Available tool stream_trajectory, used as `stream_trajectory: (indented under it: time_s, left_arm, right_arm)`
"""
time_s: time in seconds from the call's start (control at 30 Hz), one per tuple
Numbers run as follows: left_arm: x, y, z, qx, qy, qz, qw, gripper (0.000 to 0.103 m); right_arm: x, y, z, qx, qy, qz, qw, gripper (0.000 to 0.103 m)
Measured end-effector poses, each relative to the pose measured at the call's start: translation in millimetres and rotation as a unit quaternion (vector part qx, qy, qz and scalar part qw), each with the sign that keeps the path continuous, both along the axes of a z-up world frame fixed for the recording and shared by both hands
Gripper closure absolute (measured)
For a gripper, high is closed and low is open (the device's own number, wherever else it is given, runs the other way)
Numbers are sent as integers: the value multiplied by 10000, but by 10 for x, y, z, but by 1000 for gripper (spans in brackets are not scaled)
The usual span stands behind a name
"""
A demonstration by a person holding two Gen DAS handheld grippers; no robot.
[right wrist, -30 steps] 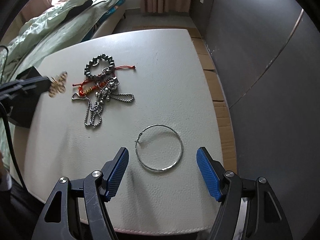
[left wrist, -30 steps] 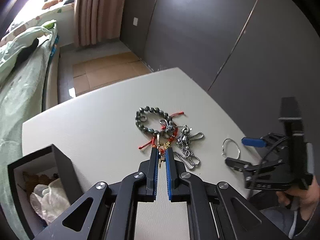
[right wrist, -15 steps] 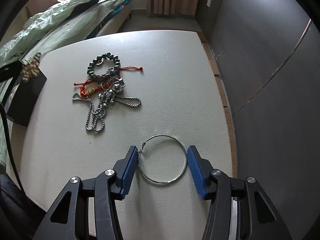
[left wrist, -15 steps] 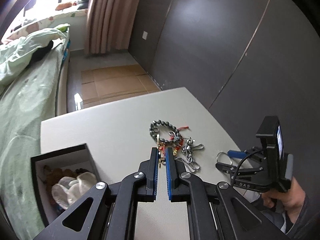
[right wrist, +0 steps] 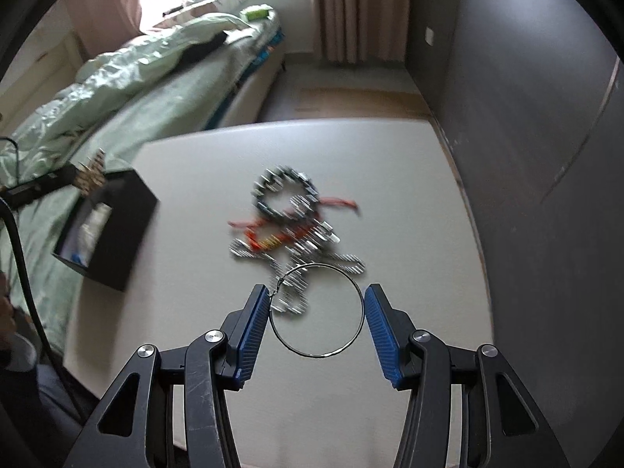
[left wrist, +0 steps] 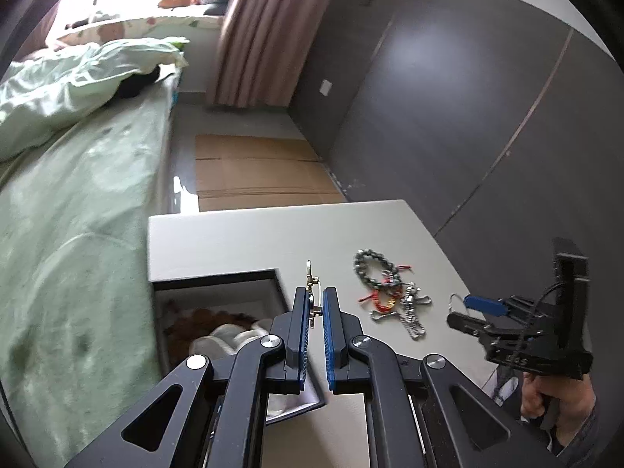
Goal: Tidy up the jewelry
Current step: 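Carry the gold pendant toward the box with the left gripper while the right grasps the silver hoop, then drop the gold pendant and silver hoop into the black box, opening both grippers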
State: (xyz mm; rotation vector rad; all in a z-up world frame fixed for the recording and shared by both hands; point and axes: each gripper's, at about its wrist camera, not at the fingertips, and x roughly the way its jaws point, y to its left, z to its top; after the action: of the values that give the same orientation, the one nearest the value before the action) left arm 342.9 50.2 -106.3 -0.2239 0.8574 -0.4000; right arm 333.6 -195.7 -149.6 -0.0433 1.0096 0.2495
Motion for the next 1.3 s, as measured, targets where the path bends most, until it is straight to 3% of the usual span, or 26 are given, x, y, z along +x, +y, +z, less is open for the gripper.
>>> stream_trajectory:
  time_s: [0.23, 0.33, 0.4, 0.47, 0.5, 0.83, 1.3]
  left_arm:
    - [-24, 216, -26, -150, 191, 180, 9995, 96]
    - [7, 255, -31, -8, 304, 413, 9987, 93]
    - [31, 309, -39, -120, 361, 483, 9981, 80]
    - [17, 351, -15, -208, 297, 562, 9978, 37]
    - [-2, 370, 7, -218, 215, 609, 9977, 32]
    - [-33, 679, 79, -479, 68, 1050, 9933, 31]
    - [-46, 1074, -29, -527, 242, 1560, 9861, 31]
  right_arm:
    - [43, 407, 249, 177, -255, 366, 9988, 52]
    - [58, 624, 312, 241, -300, 568, 9976, 52]
    - [63, 727, 338, 292, -309, 671, 9968, 52]
    - [80, 868, 374, 353, -315, 822, 9955, 52]
    - [88, 935, 392, 391, -318, 897, 9947, 52]
    - [159, 1407, 427, 526, -285, 1393, 9884, 52]
    - [292, 1873, 415, 794, -187, 1817, 9800, 52]
